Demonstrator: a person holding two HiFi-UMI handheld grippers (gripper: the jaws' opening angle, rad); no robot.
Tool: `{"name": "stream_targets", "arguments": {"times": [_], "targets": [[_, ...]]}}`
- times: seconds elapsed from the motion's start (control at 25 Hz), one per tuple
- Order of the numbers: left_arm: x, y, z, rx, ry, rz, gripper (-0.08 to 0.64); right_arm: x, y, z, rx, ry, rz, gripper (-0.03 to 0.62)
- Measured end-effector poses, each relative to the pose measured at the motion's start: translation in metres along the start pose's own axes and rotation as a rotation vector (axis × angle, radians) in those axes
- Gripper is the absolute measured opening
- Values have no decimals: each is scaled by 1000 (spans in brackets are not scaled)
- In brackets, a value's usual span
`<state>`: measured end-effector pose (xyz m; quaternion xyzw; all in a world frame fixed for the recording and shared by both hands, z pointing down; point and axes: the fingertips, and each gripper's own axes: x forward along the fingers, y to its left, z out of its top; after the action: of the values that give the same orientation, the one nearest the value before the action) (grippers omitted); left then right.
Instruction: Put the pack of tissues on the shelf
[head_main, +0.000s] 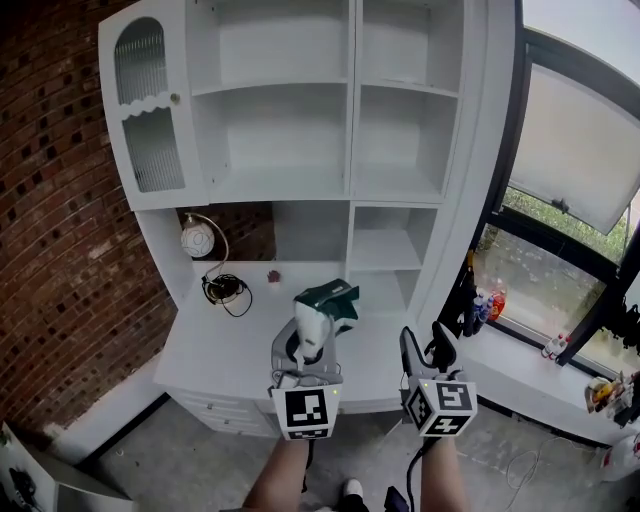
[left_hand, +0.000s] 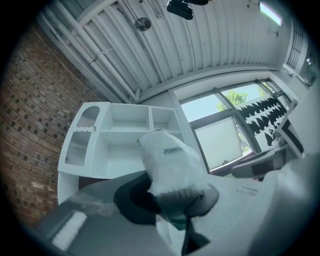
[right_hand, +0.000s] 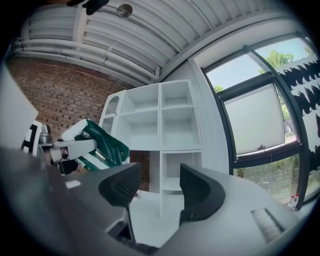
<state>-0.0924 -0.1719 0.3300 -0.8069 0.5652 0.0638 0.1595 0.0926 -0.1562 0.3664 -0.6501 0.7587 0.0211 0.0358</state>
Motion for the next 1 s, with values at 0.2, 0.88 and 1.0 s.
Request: {"name": "stream_targets", "arguments": {"times": [0.2,0.88,1.0], "targets": [[26,-11,-6,9,5,16,104,22,-23,-2,7,-1,19,244],[97,-50,-26,38,52,58,104,80,-91,-9,65,-5,95,244],[106,-49,-32,56,62,57,104,91,-95,-16,80,-1,94,244]]}}
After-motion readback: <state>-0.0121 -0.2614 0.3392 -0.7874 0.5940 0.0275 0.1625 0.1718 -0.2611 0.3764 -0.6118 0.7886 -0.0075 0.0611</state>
